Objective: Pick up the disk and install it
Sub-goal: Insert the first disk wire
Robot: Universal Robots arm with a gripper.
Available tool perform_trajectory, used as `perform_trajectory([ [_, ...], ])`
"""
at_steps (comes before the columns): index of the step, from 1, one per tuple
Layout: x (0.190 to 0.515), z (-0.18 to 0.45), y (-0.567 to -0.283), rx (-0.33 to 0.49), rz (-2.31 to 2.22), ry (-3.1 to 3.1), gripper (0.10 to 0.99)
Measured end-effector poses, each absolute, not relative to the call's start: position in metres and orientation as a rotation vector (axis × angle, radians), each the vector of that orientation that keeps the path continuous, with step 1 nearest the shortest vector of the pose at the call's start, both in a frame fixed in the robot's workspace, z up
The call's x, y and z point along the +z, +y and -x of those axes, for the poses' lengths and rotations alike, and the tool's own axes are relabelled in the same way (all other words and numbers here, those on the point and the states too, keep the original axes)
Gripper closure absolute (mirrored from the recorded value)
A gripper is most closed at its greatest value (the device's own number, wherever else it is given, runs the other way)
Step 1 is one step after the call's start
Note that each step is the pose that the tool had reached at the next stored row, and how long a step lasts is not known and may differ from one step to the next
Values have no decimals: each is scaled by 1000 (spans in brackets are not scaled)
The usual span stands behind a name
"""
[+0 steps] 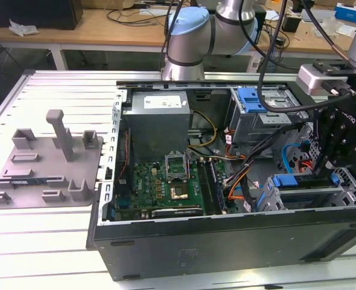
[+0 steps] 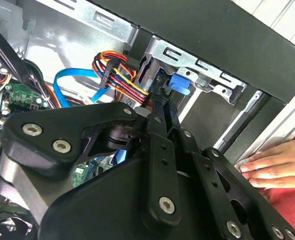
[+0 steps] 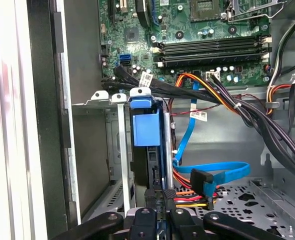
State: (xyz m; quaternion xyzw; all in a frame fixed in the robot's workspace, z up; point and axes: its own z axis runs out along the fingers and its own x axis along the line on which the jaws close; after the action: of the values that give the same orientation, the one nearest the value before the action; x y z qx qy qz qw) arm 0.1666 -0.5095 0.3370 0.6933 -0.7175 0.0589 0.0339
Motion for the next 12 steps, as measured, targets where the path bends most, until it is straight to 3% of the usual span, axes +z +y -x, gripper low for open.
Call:
perform_trajectory([
  [12,360,-167,-509,187,-2131,-2202,918],
])
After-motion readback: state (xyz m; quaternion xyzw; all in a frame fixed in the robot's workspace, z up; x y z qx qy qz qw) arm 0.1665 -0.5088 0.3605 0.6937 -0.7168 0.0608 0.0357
